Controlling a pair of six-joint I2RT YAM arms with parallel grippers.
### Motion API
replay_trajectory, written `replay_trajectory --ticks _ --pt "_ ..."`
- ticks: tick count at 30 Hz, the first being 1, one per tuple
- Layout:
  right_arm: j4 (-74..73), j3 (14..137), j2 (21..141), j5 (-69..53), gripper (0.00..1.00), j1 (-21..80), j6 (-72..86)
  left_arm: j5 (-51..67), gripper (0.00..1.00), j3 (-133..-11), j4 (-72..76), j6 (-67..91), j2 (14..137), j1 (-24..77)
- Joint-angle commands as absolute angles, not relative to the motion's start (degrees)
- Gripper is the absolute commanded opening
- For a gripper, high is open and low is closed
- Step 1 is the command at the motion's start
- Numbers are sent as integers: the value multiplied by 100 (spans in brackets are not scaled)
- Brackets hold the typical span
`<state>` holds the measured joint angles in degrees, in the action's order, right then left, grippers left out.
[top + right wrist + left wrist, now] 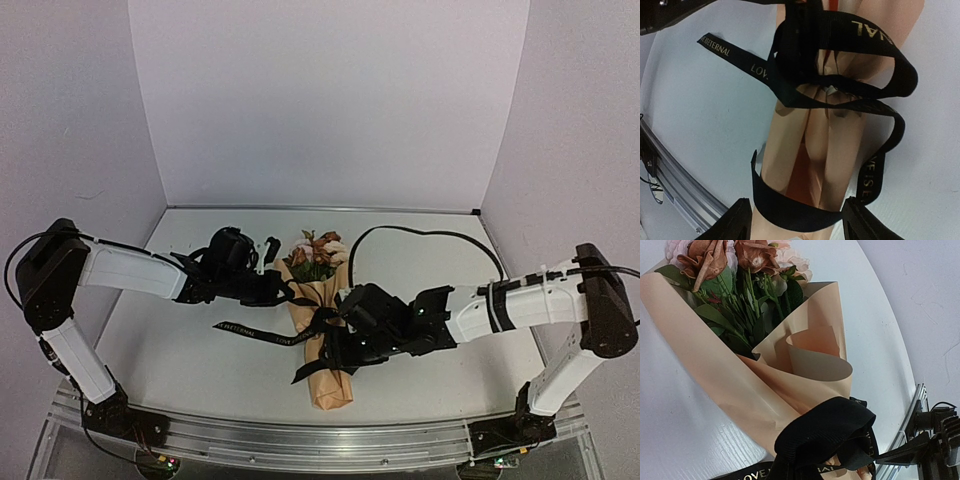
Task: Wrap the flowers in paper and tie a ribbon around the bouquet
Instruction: Cross the half-tied ribbon over the folded bouquet.
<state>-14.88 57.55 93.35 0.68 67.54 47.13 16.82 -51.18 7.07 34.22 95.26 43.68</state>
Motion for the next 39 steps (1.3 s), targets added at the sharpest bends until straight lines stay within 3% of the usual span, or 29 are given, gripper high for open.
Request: replay_trajectory --ticks 1,5,13,17,28,39 --pt "-1337 5889 9530 49 60 6775 4791 1732 0 -5163 841 3255 9341 4338" --pt "-1381 5779 9469 44 49 6785 4852 1722 0 -5194 802 3246 9359 4341" --pt "-1470 5653 9272 44 9 6823 4922 1714 0 -5186 786 3250 9377 4336" --pt "-1507 5563 9189 57 0 6848 4945 1713 0 -5194 773 3231 9380 4335" --pt "-2128 5465 9211 -126 18 7094 4787 1749 0 -5194 764 3220 9384 4288" --pt "-2788 4495 8548 233 24 7137 5128 1756 0 -5199 692 3179 9363 4222"
